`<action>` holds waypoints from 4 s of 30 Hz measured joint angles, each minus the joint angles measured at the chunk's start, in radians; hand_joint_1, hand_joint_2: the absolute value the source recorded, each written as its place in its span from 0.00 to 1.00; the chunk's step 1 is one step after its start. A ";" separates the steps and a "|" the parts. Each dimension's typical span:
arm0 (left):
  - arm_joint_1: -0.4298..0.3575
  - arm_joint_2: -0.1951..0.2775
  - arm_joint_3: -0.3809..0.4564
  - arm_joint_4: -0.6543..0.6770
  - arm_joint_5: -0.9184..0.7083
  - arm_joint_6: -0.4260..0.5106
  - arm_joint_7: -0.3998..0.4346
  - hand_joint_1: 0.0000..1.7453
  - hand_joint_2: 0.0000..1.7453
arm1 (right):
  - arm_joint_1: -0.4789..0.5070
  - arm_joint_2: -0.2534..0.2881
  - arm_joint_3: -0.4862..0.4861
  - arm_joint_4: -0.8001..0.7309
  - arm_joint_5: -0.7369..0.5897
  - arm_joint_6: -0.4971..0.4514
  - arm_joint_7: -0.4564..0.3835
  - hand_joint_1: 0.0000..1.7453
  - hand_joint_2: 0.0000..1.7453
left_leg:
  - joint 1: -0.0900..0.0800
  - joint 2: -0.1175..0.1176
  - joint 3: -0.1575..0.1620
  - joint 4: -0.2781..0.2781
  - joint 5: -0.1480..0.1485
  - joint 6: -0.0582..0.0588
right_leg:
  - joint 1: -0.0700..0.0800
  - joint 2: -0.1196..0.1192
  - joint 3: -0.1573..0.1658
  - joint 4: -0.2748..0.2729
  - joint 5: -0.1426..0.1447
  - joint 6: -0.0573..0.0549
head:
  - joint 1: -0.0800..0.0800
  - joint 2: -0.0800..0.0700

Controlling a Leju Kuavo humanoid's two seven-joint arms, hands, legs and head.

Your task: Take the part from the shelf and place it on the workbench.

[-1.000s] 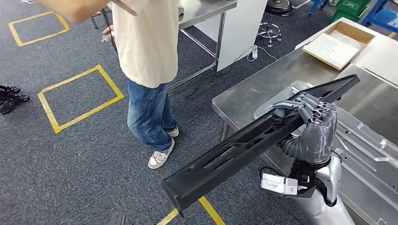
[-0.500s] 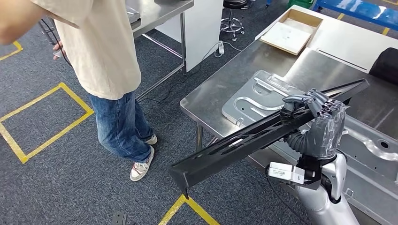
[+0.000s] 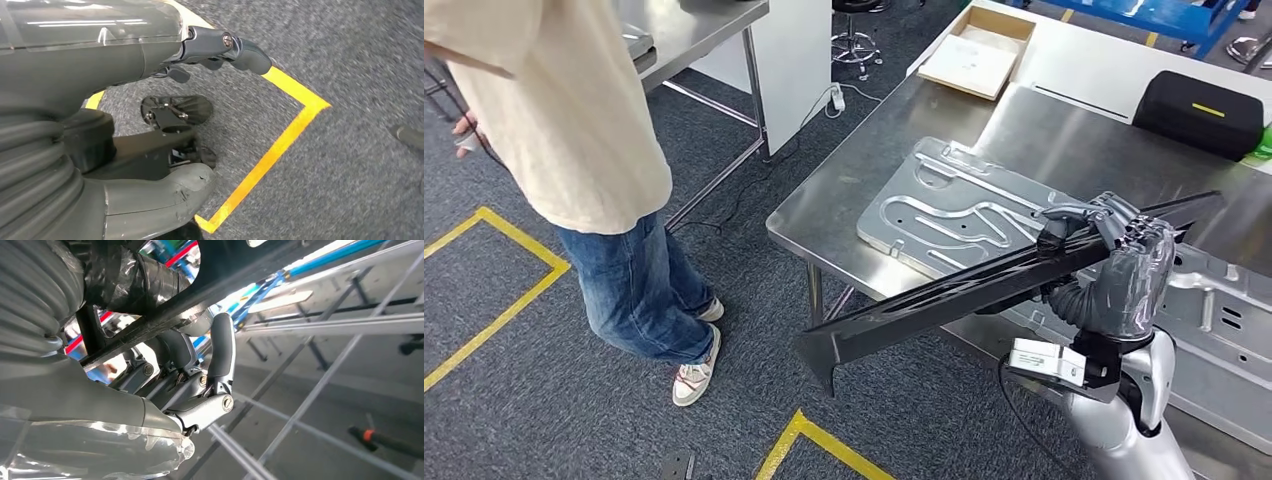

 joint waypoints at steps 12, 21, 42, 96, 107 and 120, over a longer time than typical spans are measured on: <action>-0.003 -0.001 -0.014 0.000 -0.011 -0.014 0.012 0.00 1.00 | -0.075 -0.056 -0.125 0.163 0.025 0.125 0.086 1.00 1.00 | 0.003 -0.091 -0.109 0.220 -0.066 -0.024 | -0.011 0.127 0.010 -0.015 0.004 -0.036 | -0.002 0.000; -0.023 -0.006 -0.038 0.000 -0.024 -0.027 0.025 0.00 1.00 | -0.239 -0.162 -0.183 0.422 0.036 0.273 0.074 1.00 1.00 | 0.003 -0.101 -0.033 0.002 0.033 0.014 | -0.014 0.110 -0.027 0.055 -0.041 0.013 | 0.000 0.000; -0.044 -0.011 -0.093 0.000 -0.050 -0.051 0.045 0.00 1.00 | -0.475 -0.092 -0.016 0.974 0.192 0.292 0.001 1.00 1.00 | -0.001 -0.090 -0.170 0.269 -0.066 -0.023 | -0.010 0.083 -0.012 -0.001 0.006 -0.034 | -0.001 0.000; -0.042 -0.010 -0.149 0.000 -0.045 -0.058 -0.002 0.00 1.00 | -0.535 -0.060 0.012 1.026 0.253 0.173 0.011 0.00 1.00 | 0.002 -0.094 -0.038 0.015 0.019 -0.026 | -0.020 0.073 -0.012 -0.003 0.009 -0.012 | 0.004 0.000; -0.039 -0.008 -0.148 0.000 -0.032 -0.052 -0.004 0.00 1.00 | -0.622 -0.054 0.012 1.157 0.313 0.226 0.144 0.00 0.00 | 0.001 -0.098 -0.048 0.037 0.021 -0.018 | -0.011 0.078 -0.013 0.004 0.006 -0.024 | 0.002 0.000; -0.040 -0.010 -0.149 0.000 -0.036 -0.049 -0.002 0.00 0.75 | -0.615 -0.051 0.012 1.188 0.327 0.152 0.120 0.00 0.00 | 0.006 -0.096 -0.027 -0.006 0.036 0.008 | -0.024 0.073 -0.080 0.137 -0.030 0.023 | 0.004 0.000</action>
